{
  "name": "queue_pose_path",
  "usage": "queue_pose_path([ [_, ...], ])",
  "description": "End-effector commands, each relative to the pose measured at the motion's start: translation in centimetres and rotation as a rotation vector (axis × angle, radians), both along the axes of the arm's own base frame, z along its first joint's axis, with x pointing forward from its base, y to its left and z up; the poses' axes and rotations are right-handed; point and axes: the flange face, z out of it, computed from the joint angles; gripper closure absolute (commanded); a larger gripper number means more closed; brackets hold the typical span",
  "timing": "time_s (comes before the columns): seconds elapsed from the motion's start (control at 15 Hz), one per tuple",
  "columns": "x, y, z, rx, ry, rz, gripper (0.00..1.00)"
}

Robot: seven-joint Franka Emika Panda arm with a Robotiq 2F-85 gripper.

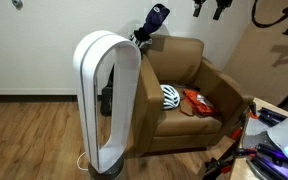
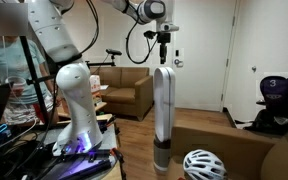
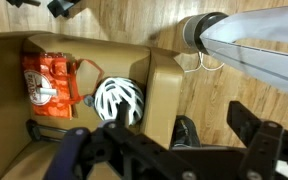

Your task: Put the helmet on the right armrest

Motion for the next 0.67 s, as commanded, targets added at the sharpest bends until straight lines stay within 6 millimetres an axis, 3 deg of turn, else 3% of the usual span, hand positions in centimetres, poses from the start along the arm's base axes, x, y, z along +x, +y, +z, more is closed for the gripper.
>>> queue_pose_path([
  [0.0, 0.01, 0.77, 0.41, 0.086, 0.009, -0.04, 0.0],
  [0.6, -0.09, 0.61, 0.09, 0.06, 0.011, -0.031, 0.0],
])
